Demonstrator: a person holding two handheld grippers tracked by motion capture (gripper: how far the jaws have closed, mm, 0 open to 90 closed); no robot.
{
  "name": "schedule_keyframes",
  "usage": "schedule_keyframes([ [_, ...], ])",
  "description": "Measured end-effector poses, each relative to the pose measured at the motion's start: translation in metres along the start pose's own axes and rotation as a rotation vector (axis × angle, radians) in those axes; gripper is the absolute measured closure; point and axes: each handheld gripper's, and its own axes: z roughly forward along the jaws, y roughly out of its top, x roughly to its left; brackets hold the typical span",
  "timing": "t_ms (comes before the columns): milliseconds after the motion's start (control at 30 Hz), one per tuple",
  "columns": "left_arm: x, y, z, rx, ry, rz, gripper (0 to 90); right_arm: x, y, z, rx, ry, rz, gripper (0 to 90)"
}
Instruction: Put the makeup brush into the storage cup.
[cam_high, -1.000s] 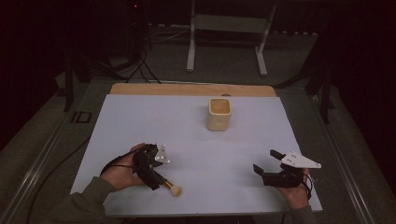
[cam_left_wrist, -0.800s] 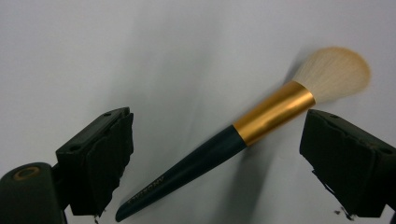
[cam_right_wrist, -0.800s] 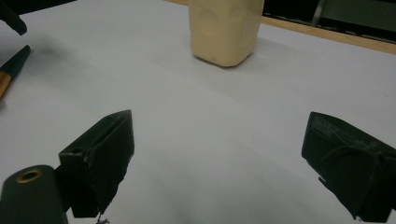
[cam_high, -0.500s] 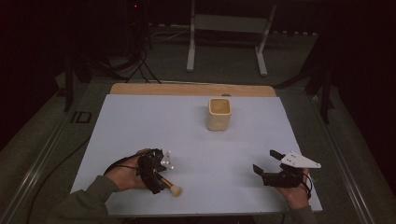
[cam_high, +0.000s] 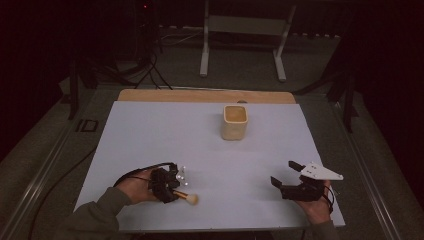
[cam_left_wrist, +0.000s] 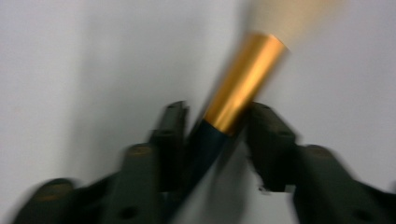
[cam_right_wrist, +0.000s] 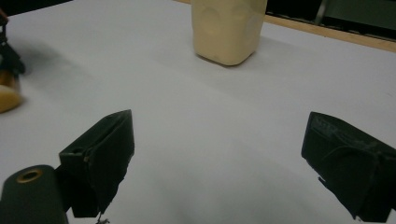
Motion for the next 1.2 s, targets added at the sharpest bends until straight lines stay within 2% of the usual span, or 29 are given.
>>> schedule_keyframes([
  [100, -0.002, 0.002, 0.0, 0.007, 0.003, -0.003, 74.2, 0.0, 0.0, 0.0, 0.001, 0.001, 0.001, 10.2],
  [167, -0.002, 0.002, -0.001, 0.017, 0.01, 0.002, 74.5, 0.0, 0.0, 0.0, 0.001, 0.003, 0.001, 10.3],
  [300, 0.0, 0.0, -0.002, 0.022, 0.014, -0.025, 74.7, 0.0, 0.0, 0.0, 0.0, 0.001, 0.001, 10.3],
  [533, 0.006, -0.005, -0.013, -0.033, 0.024, -0.076, 74.6, 0.0, 0.0, 0.0, 0.0, 0.003, 0.002, 10.3],
  [900, 0.01, -0.007, -0.025, -0.103, 0.054, -0.127, 74.6, 0.0, 0.0, 0.0, 0.0, 0.003, 0.002, 10.3],
  [1067, 0.011, -0.007, -0.03, -0.117, 0.082, -0.139, 74.7, 0.0, 0.0, 0.0, 0.0, 0.004, 0.002, 10.3],
  [1200, 0.013, -0.008, -0.035, -0.14, 0.096, -0.164, 74.6, 0.0, 0.0, 0.0, -0.002, 0.004, 0.003, 10.3],
])
